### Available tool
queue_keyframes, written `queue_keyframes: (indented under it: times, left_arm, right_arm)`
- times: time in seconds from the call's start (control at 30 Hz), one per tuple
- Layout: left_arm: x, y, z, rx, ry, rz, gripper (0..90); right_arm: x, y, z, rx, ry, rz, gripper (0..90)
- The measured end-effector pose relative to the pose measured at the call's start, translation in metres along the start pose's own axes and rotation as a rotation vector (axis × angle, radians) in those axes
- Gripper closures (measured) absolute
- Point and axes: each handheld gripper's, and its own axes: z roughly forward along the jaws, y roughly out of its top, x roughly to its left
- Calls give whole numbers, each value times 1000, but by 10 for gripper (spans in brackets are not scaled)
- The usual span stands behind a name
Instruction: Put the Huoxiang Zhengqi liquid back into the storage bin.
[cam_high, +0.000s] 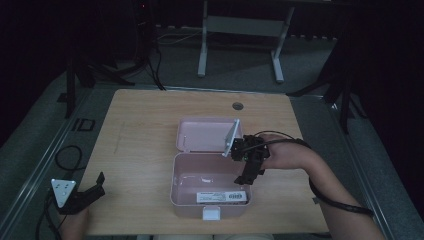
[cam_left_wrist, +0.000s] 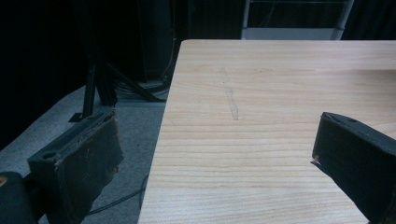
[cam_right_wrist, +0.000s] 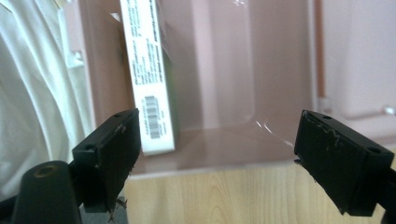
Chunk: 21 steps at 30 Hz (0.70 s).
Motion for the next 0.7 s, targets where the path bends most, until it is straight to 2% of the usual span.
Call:
queue_keyframes:
  times: [0.17, 0.4, 0.57, 0.7]
  left_arm:
    - [0, 0, 0, 1, 1, 2, 17]
    - [0, 0, 0, 3, 2, 2, 17]
    - [0, 0, 0, 2, 2, 1, 17]
    - [0, 0, 0, 4, 3, 2, 17]
  right_arm:
    - [-4, -19, -4, -25, -25, 29, 144]
    - [-14, -47, 0, -55, -42, 91, 145]
    - [-22, -67, 12, -91, -36, 137, 145]
    - [-30, -83, 27, -92, -40, 186, 145]
